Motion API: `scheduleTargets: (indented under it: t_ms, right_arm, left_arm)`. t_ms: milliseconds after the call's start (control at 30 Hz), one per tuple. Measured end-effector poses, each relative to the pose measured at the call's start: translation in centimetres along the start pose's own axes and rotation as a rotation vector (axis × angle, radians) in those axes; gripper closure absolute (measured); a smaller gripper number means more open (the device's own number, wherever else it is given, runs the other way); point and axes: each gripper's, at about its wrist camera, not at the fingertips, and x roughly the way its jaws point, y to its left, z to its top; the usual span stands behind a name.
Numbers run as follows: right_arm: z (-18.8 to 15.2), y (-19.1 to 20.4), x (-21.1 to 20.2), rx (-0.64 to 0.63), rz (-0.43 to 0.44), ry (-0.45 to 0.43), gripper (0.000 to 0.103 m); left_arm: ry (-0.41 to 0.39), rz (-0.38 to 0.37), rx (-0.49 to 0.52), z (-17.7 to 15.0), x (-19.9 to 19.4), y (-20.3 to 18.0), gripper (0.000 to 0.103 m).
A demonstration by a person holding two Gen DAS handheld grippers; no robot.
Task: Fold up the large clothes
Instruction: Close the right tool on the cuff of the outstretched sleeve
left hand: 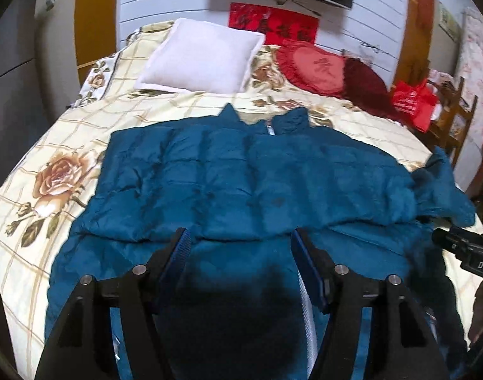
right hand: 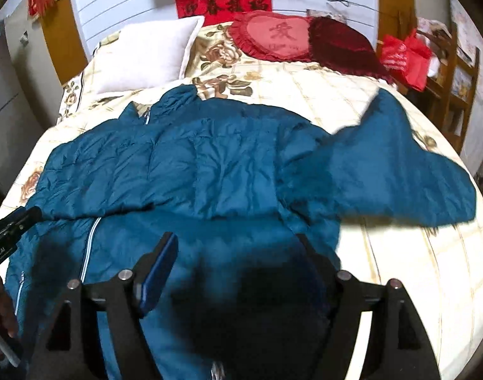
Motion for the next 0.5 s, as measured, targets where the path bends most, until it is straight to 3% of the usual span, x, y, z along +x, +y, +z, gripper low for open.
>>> scheduleTargets:
  t_ms: [200,500]
  right_arm:
    - [-1.7,-2.5,-1.3,0.005,-0.06,0.014,0.023]
    - [-2.1,-6.6,-1.8,0.035,-0.122,0.008,0.023]
  left_arm:
    - [0.016,-0.023,0.054,-1.2,-1.1,-2.8,0.055]
    - [0.05,-0.061,0.053,-2.2,-1.0,-4.8,0.055]
